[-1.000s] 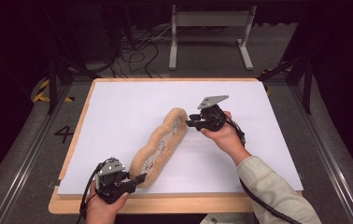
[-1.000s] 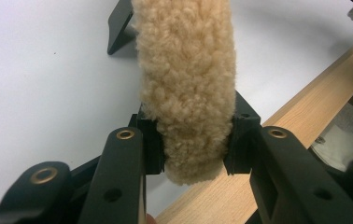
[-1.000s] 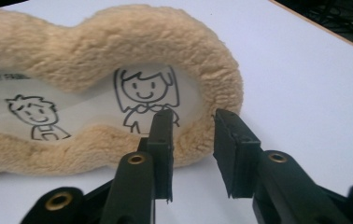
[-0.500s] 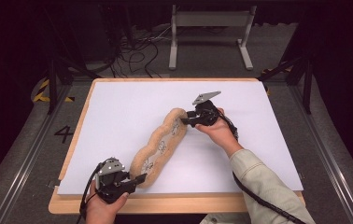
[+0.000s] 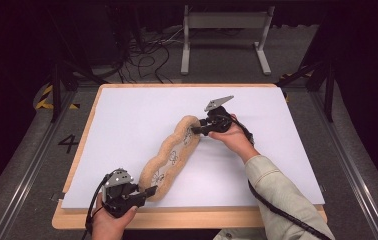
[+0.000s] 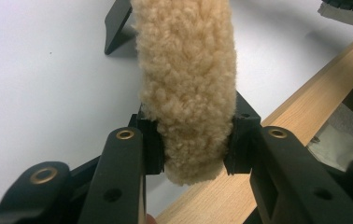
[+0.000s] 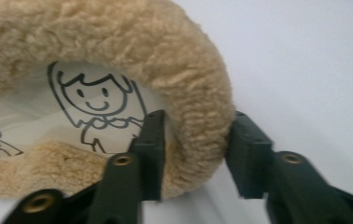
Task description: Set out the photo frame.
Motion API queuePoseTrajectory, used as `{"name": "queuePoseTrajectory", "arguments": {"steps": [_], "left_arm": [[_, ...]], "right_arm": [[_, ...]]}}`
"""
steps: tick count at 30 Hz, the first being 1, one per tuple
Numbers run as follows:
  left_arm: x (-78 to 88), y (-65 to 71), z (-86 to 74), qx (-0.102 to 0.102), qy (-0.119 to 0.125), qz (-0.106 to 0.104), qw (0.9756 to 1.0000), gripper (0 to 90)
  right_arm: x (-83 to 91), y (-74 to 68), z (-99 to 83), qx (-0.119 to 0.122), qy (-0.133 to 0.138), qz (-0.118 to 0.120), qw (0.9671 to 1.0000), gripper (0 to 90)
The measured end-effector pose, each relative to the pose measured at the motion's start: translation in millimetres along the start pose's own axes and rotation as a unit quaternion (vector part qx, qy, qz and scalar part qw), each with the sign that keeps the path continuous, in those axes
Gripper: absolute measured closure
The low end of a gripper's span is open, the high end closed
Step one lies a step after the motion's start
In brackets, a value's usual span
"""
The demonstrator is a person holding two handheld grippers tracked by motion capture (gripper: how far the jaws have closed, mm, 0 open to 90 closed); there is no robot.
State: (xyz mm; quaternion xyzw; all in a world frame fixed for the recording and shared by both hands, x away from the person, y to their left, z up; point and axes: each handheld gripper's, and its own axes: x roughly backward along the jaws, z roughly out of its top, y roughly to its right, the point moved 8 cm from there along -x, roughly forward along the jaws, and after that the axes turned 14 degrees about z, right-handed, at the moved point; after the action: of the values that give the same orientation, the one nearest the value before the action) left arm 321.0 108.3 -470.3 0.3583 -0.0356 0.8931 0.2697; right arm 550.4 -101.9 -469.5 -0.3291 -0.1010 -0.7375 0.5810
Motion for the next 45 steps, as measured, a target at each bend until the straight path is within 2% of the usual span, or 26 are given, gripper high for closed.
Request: {"name": "queuePoseTrajectory", "arguments": {"steps": [2,8,9,14,15,18,22,23,24,26,28,29,30,33,37,42,43,45], "left_arm": [[-0.1,0.4,-0.1,0.002,0.001,-0.001,1.0,66.5],[-0.1,-2.3,2.6,0.002,0.005,0.003,1.0,67.2],[0.6,-1.0,3.5,0.007,0.005,-0.002,1.0,67.4],[2.5,-4.4,13.6,0.001,0.02,0.005,0.9998,67.8],[2.5,-4.4,13.6,0.001,0.02,0.005,0.9998,67.8],[2.7,-10.3,20.2,-0.003,0.028,0.013,0.9995,67.7],[2.9,-21.6,34.2,-0.007,0.049,0.03,0.9983,67.3],[2.9,-21.6,34.2,-0.007,0.049,0.03,0.9983,67.3],[-0.6,-26.8,40.5,-0.012,0.057,0.038,0.9976,67.3],[-1.2,-26.8,41.3,-0.009,0.054,0.036,0.9979,67.2],[-5.0,-31.0,46.0,-0.017,0.061,0.046,0.9969,67.1],[-6.3,-27.9,45.8,-0.002,0.052,0.038,0.9979,67.0],[-8.6,-32.9,49.5,-0.021,0.061,0.05,0.9966,66.9],[-11.4,-34.0,55.1,-0.028,0.062,0.055,0.9962,66.7],[-14.2,-39.9,65.6,-0.048,0.075,0.065,0.9939,66.6],[-22.9,-41.2,72.2,-0.062,0.075,0.059,0.9936,65.9],[-28.4,-39.9,74.7,-0.071,0.074,0.054,0.9933,65.9],[-31.1,-39.1,76.1,-0.074,0.074,0.051,0.9932,65.8]], "right_arm": [[2.7,0.9,-0.3,0.0,-0.006,-0.009,0.9999,70.2],[7.5,-1.4,-0.2,0.001,-0.016,-0.021,0.9997,71.5],[9.9,-2.1,-0.3,-0.001,-0.013,-0.024,0.9996,71.5],[32.8,-8.4,-0.5,0.007,0.004,-0.039,0.9992,71.0],[32.8,-8.4,-0.5,0.007,0.004,-0.039,0.9992,71.0],[48.3,-13.2,-2.2,0.014,0.013,-0.045,0.9988,70.4],[70.2,-22.2,-5.7,0.012,0.038,-0.052,0.9978,69.8],[72.9,-23.2,-6.4,0.011,0.04,-0.055,0.9976,69.7],[76.4,-24.5,-7.5,0.01,0.043,-0.057,0.9974,69.5],[81.2,-26.4,-9.5,0.01,0.044,-0.063,0.997,69.5],[86.2,-28.4,-12.3,0.011,0.046,-0.069,0.9965,69.5],[89.2,-29.6,-13.9,0.011,0.048,-0.071,0.9962,69.4],[92.8,-31.3,-16.0,0.01,0.052,-0.074,0.9959,69.5],[102.0,-36.3,-21.2,0.01,0.062,-0.084,0.9945,69.5],[110.3,-45.0,-29.1,0.007,0.078,-0.1,0.9919,69.3],[114.7,-50.8,-41.9,-0.002,0.082,-0.119,0.9895,69.0],[117.0,-51.5,-48.4,-0.008,0.084,-0.131,0.9879,69.1],[120.1,-51.8,-54.5,-0.014,0.089,-0.141,0.9859,69.1]]}}
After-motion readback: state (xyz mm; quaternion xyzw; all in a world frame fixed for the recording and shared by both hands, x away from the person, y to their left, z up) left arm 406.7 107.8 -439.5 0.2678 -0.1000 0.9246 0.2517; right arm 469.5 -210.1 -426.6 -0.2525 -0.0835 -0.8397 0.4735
